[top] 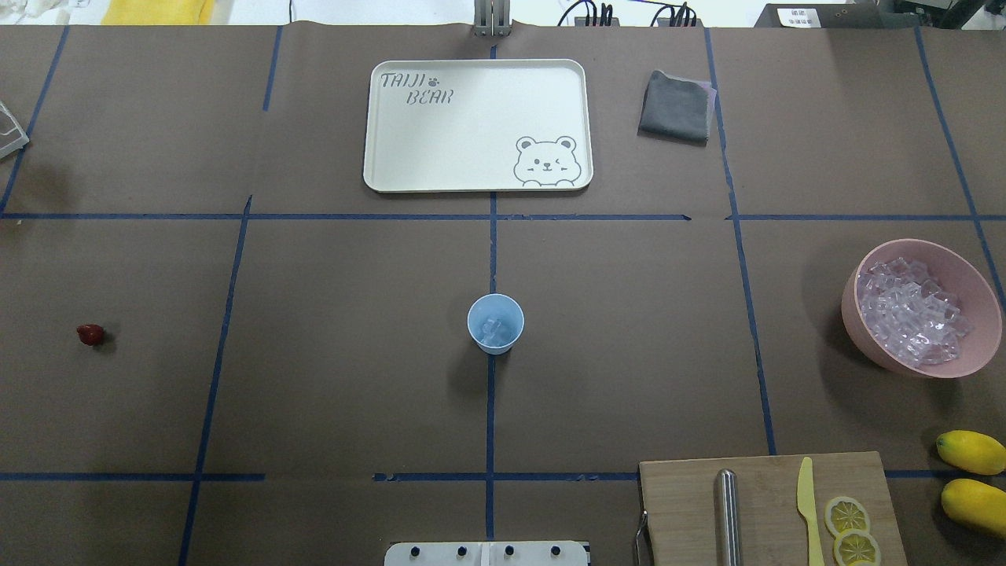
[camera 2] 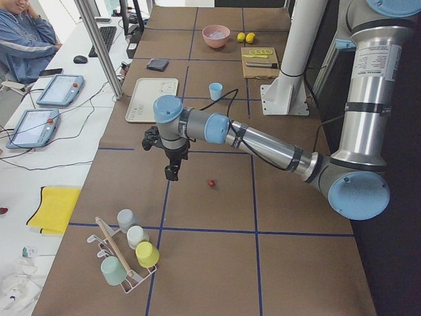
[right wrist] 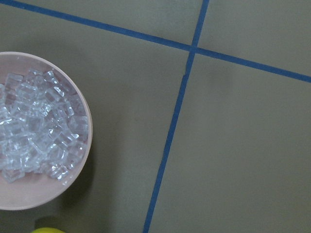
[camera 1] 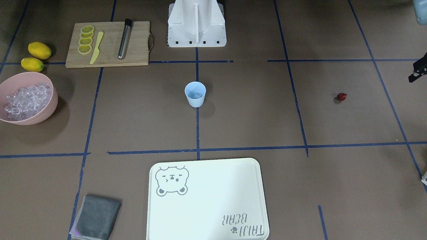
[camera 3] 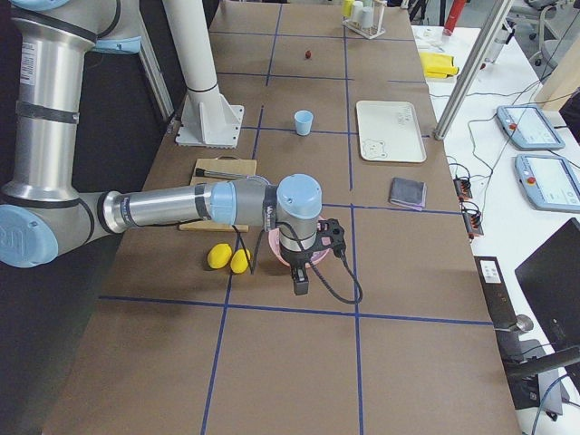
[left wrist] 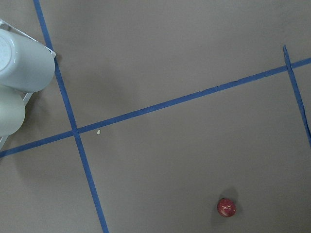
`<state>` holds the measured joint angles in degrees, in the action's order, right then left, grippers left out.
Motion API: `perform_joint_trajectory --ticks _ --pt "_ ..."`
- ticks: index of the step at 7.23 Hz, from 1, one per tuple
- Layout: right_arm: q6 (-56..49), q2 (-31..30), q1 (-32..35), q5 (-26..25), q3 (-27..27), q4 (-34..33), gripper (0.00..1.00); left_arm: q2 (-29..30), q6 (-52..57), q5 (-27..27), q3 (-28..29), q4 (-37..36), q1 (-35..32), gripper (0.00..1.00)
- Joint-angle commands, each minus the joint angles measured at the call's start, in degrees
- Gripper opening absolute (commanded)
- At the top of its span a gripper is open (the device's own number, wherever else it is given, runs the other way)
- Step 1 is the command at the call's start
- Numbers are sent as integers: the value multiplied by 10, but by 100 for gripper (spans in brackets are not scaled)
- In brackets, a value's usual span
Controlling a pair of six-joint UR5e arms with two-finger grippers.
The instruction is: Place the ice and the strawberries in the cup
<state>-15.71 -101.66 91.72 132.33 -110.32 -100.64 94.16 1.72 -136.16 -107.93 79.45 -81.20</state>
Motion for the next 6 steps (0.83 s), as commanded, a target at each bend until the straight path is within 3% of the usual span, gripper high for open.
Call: perform_joint_trajectory --ticks 1,3,6 --pt "-9 -19 23 -1 6 0 100 2 -33 1 -10 3 16 100" --pt "1 -11 23 -1 20 1 100 -19 -114 18 -13 50 45 100" --pt "2 -12 23 -1 20 1 100 -105 -306 86 -3 276 149 100"
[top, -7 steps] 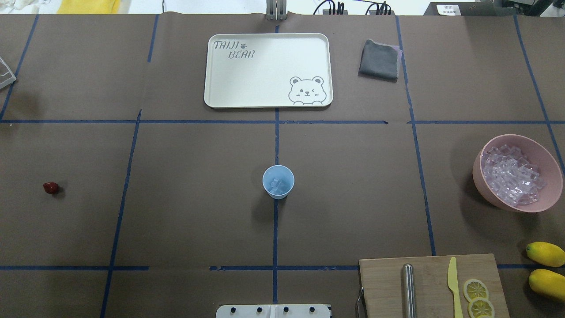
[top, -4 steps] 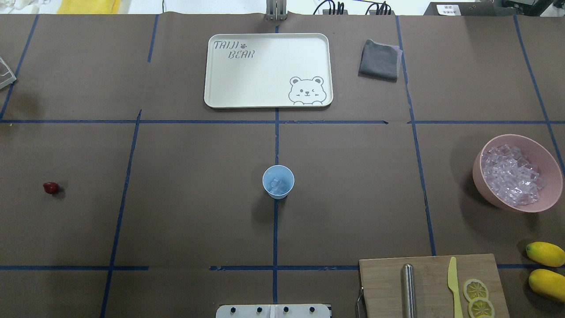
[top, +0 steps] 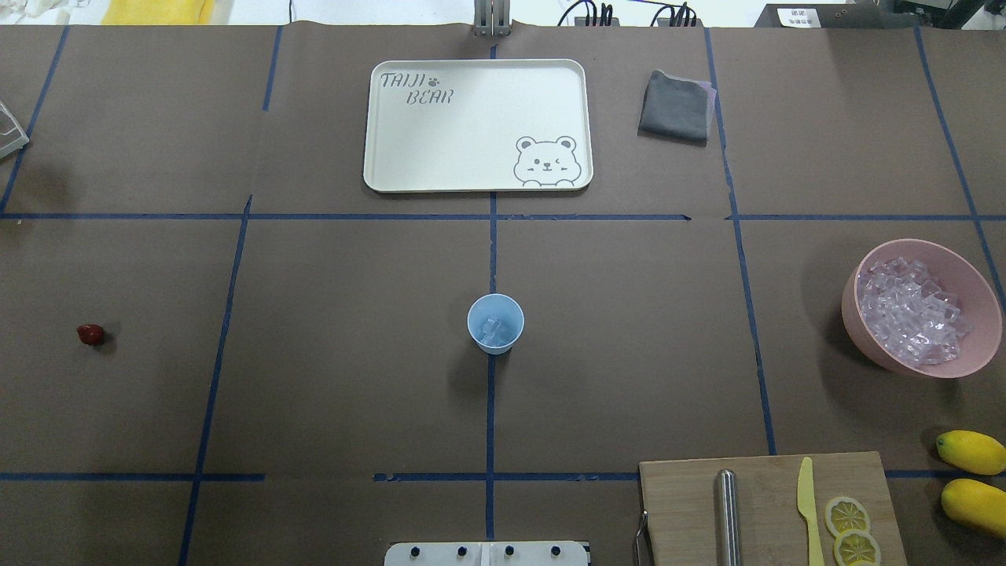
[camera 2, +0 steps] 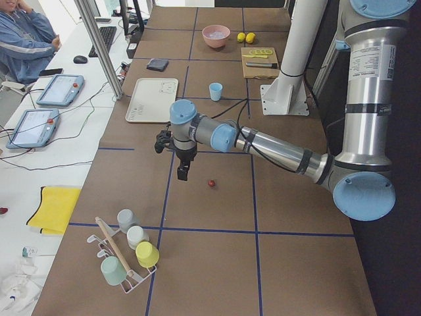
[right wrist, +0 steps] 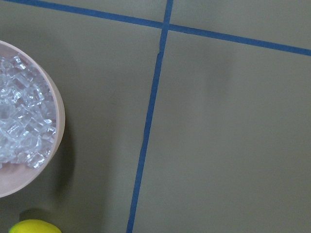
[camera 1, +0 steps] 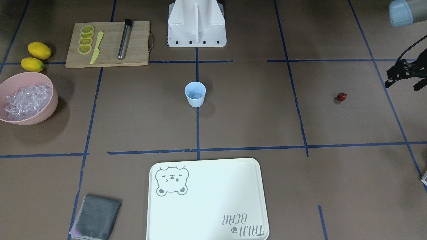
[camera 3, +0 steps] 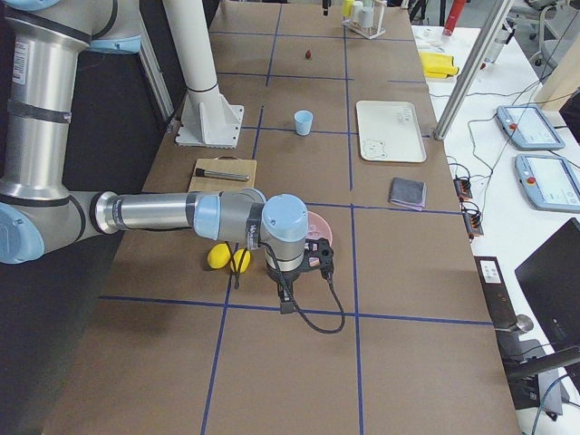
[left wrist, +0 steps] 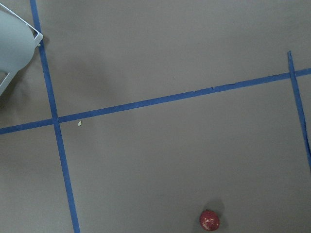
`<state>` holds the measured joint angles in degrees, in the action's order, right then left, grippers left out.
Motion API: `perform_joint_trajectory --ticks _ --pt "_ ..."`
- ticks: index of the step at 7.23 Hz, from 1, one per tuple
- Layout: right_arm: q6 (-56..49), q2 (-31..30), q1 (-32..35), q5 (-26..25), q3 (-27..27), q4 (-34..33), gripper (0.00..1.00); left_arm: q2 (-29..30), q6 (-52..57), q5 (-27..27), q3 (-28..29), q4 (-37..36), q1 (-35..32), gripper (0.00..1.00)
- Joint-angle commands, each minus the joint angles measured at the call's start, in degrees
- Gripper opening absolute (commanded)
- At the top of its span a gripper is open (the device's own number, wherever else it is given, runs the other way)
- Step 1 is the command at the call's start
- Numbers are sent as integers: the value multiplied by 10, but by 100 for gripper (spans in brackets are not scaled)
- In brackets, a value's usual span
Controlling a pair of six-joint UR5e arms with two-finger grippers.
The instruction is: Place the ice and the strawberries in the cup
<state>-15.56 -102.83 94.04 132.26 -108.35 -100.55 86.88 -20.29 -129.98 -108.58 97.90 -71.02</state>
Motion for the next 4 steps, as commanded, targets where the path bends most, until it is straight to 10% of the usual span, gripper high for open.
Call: perform_joint_trajectory --ticks 1,4 --pt "1 0 0 -1 1 0 100 -48 -138 51 12 141 86 100" --pt "4 0 0 1 1 0 100 -52 -228 93 72 257 168 100"
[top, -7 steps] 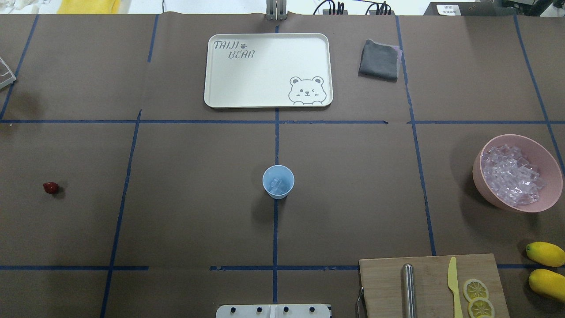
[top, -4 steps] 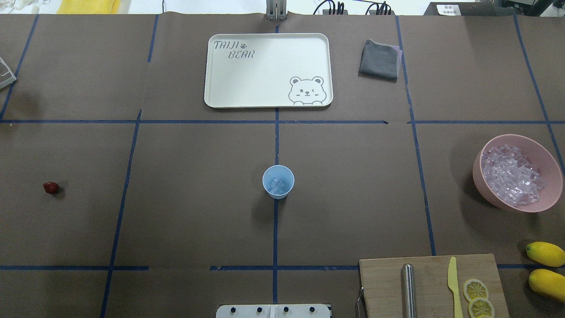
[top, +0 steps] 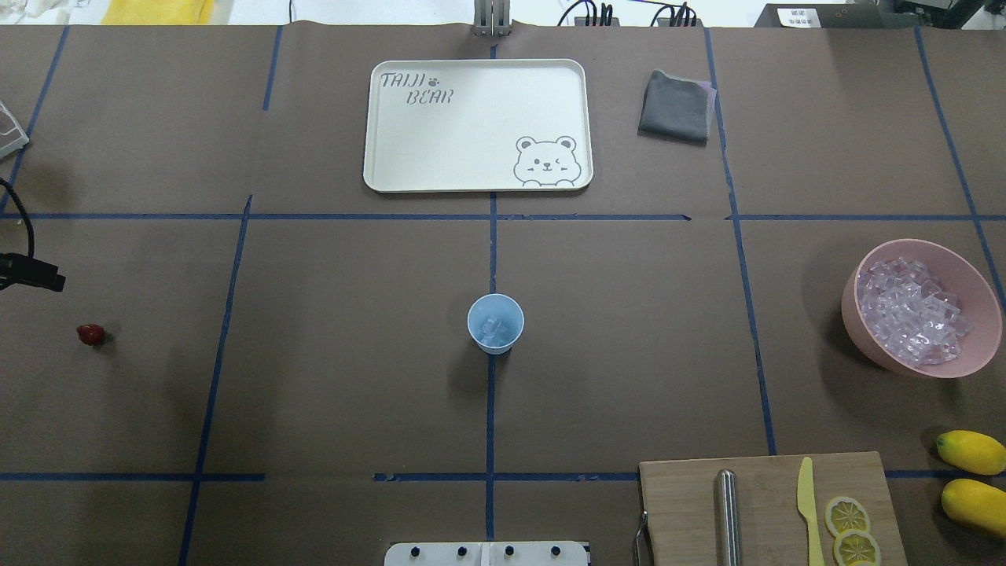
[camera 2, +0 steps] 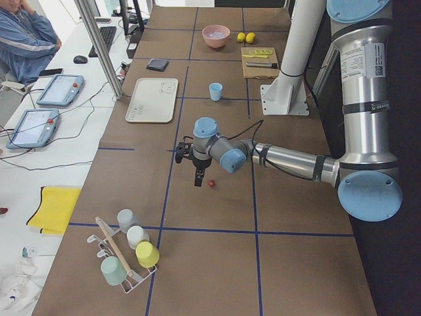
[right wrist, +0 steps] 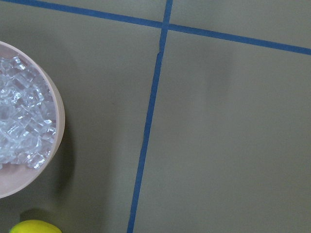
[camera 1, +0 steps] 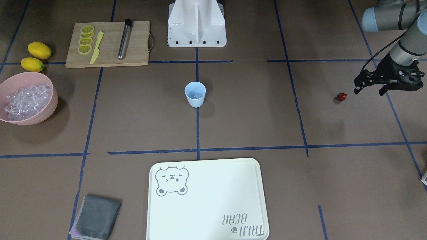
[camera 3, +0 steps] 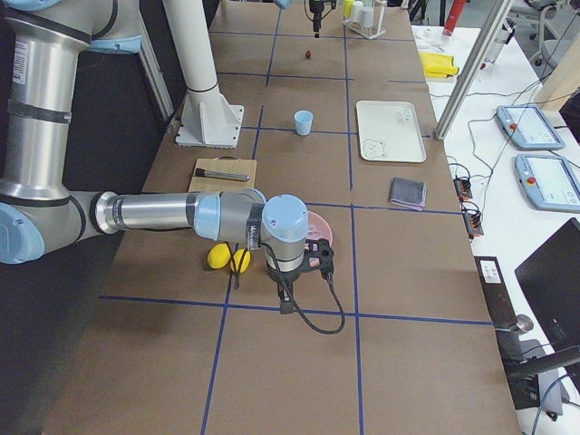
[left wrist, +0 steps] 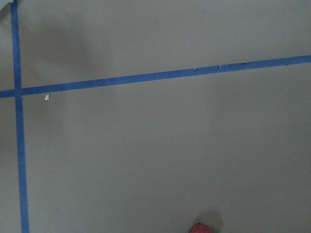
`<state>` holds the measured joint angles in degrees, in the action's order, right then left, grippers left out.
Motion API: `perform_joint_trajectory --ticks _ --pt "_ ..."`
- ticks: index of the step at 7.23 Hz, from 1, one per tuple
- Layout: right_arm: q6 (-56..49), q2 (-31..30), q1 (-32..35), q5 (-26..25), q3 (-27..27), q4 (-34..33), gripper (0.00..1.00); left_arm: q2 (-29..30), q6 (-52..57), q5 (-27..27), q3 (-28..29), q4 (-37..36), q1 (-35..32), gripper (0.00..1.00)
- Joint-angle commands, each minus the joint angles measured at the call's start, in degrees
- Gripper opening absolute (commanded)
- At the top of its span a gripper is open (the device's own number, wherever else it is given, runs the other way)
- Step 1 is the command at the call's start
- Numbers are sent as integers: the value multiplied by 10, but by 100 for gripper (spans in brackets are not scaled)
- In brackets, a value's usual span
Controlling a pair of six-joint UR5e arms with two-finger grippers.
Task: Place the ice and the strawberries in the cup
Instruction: 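Lower the left gripper onto the red strawberry and grasp it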
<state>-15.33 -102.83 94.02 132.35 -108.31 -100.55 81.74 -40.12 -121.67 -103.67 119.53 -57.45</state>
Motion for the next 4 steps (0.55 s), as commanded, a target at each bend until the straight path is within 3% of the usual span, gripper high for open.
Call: perform_joint_trajectory --ticks 1,4 --pt "2 0 0 1 0 0 100 -2 -32 11 25 41 49 100" --pt "2 -1 0 1 -2 0 100 -1 -50 10 75 103 80 100"
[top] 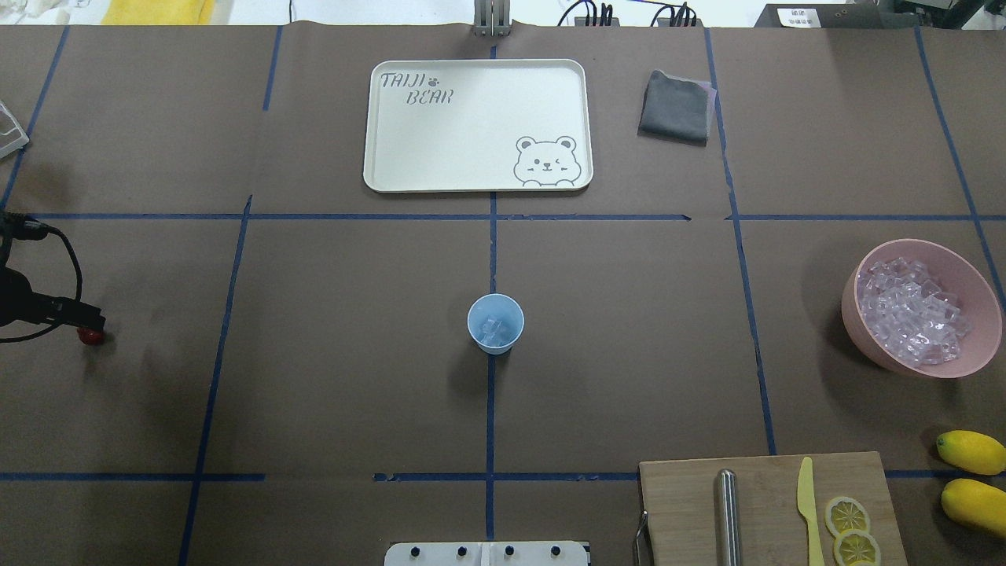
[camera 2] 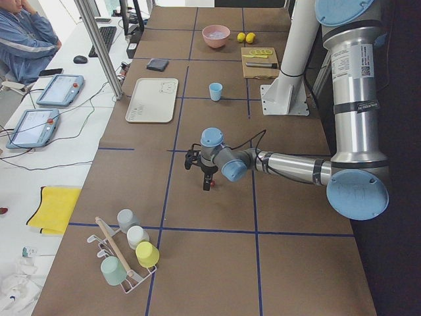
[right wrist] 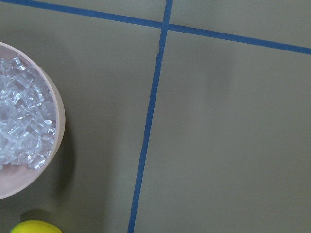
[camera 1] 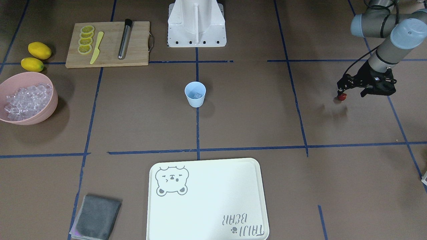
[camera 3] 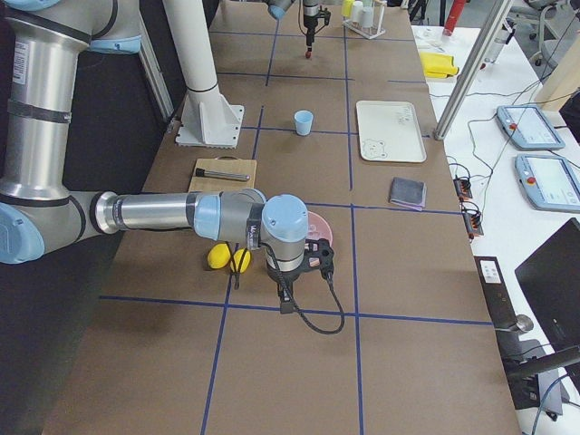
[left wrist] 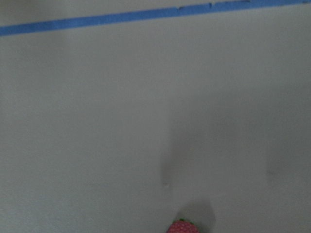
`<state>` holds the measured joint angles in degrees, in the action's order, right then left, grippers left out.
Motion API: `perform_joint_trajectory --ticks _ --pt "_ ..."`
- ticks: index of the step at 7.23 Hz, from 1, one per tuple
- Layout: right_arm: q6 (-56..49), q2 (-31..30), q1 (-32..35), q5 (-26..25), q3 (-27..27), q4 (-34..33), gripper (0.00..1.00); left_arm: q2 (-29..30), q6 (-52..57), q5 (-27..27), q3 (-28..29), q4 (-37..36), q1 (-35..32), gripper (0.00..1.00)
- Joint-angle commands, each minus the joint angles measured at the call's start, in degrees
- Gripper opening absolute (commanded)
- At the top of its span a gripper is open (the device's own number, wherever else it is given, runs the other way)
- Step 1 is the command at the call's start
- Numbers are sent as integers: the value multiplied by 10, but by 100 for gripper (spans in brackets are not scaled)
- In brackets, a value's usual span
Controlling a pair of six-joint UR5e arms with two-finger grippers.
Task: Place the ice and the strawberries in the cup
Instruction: 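Lower the left gripper onto the red strawberry and grasp it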
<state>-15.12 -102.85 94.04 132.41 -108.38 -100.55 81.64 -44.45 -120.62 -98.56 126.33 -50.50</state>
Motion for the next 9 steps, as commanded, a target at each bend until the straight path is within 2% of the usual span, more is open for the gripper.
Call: perform_joint_trajectory --ticks 1,2,3,4,7,9 --pt "0 -1 0 0 -1 0 100 4 -8 -1 33 42 18 100" --pt "0 0 0 0 -1 0 100 5 -8 -1 33 42 20 99" --pt "0 0 0 0 -1 0 100 6 -10 -1 31 42 21 76" --pt "0 0 0 0 -2 0 100 6 -11 -1 29 42 21 57" --pt "0 0 0 0 -3 0 100 5 -8 0 23 42 19 10" --pt "0 0 0 0 -6 0 100 -2 -4 -8 -13 35 16 0"
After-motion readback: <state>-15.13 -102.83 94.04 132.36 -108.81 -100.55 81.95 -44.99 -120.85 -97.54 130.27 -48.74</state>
